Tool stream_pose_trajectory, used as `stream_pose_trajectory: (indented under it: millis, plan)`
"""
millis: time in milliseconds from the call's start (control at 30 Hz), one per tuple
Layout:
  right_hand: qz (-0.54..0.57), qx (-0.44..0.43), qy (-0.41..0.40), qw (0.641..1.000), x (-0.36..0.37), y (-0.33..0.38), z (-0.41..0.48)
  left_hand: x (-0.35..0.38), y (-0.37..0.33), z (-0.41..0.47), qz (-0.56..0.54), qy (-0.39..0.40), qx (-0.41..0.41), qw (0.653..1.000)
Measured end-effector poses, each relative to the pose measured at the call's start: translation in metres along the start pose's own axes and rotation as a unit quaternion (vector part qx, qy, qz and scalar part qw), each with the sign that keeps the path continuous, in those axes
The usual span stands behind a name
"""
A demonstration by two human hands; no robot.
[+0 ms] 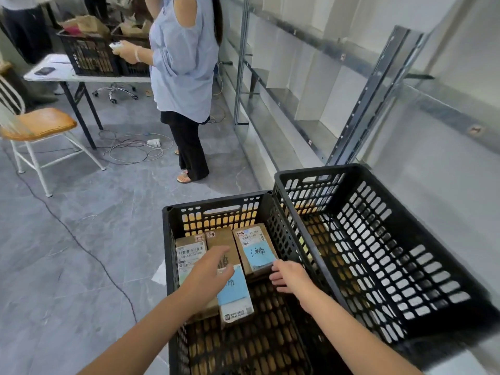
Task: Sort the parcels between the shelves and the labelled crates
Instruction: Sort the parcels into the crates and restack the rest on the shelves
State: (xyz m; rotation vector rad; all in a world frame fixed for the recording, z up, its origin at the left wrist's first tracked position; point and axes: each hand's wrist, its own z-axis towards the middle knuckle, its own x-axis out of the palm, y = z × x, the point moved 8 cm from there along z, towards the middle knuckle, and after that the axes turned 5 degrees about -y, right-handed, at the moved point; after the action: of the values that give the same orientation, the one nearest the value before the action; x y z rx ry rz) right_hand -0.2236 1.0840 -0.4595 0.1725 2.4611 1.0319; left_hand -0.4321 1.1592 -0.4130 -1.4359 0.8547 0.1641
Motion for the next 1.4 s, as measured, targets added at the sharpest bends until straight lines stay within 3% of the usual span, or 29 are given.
stream_pose_trajectory:
  millis: [167,400,667,933,1167,1400]
  plan:
    - [-0.192,-0.244,-0.047,0.949,-0.014,0.052,-0.034,-0.002,-0.028,0.002,0.029,0.009,0.060,0.998]
    - [-0.313,-0.365,-0.103,0.871,-0.028,0.080,-0.088,-0.012,-0.079,-0.013,0.103,0.004,0.150,0.983]
    - [-0.334,-0.389,-0.178,0.840,-0.110,0.063,-0.173,0.009,-0.173,-0.069,0.132,0.000,0.255,0.958]
    - [-0.326,-0.346,-0.257,0.841,-0.213,-0.029,-0.285,0.080,-0.276,-0.186,0.081,0.029,0.344,0.935]
    - [-0.300,-0.281,-0.352,0.841,-0.312,-0.128,-0.400,0.162,-0.364,-0.293,0.081,0.093,0.443,0.888]
    - [-0.266,-0.213,-0.479,0.809,-0.384,-0.231,-0.533,0.242,-0.450,-0.413,0.034,0.158,0.541,0.825]
